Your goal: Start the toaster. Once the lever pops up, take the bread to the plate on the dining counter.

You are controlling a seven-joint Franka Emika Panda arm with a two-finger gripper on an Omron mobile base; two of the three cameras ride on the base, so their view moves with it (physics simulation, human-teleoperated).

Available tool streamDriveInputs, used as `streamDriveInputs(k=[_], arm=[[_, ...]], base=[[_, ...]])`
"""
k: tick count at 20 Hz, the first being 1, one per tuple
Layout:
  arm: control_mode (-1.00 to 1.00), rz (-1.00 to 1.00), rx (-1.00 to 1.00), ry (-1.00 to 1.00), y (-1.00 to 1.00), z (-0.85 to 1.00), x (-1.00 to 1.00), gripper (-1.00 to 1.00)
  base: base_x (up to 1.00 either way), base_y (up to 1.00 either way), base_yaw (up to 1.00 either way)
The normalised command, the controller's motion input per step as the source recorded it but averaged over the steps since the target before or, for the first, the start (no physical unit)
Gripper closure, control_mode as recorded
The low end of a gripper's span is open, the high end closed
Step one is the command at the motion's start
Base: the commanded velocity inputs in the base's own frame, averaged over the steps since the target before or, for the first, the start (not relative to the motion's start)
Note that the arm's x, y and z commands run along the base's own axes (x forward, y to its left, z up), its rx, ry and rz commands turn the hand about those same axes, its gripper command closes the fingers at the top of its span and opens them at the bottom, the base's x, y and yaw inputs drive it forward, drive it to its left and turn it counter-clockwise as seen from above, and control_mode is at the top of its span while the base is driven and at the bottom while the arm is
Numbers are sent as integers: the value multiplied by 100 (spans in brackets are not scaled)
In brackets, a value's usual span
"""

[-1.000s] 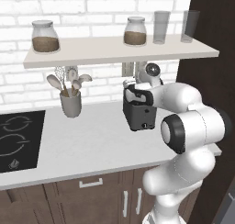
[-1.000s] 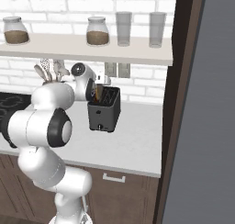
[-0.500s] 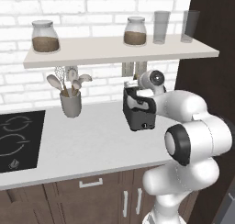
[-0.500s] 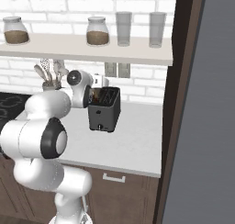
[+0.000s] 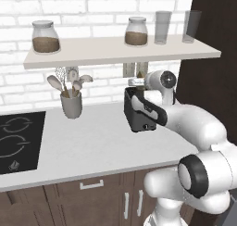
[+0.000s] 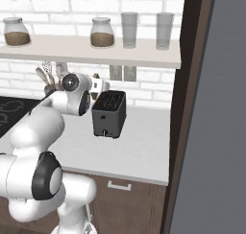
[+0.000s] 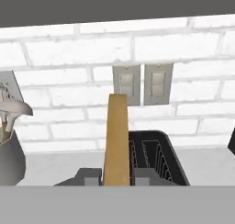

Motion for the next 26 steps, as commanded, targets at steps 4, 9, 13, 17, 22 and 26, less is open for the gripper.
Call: streamDriveInputs(k=[4, 9, 13, 17, 22, 26], arm=[[-100, 0, 5, 0, 0, 23, -100, 100], [-100, 0, 1, 3, 0, 33, -100, 100], [-100, 0, 0, 15, 0, 60, -93, 100], [-100, 0, 0, 19, 0, 56, -99, 100], [-100, 0, -5, 9, 0, 9, -97, 100], [-100, 1, -5, 9, 0, 4, -71, 100]], base=[[0, 0, 0], [0, 0, 0], [0, 0, 0], [0, 0, 0], [0, 0, 0], [0, 0, 0]])
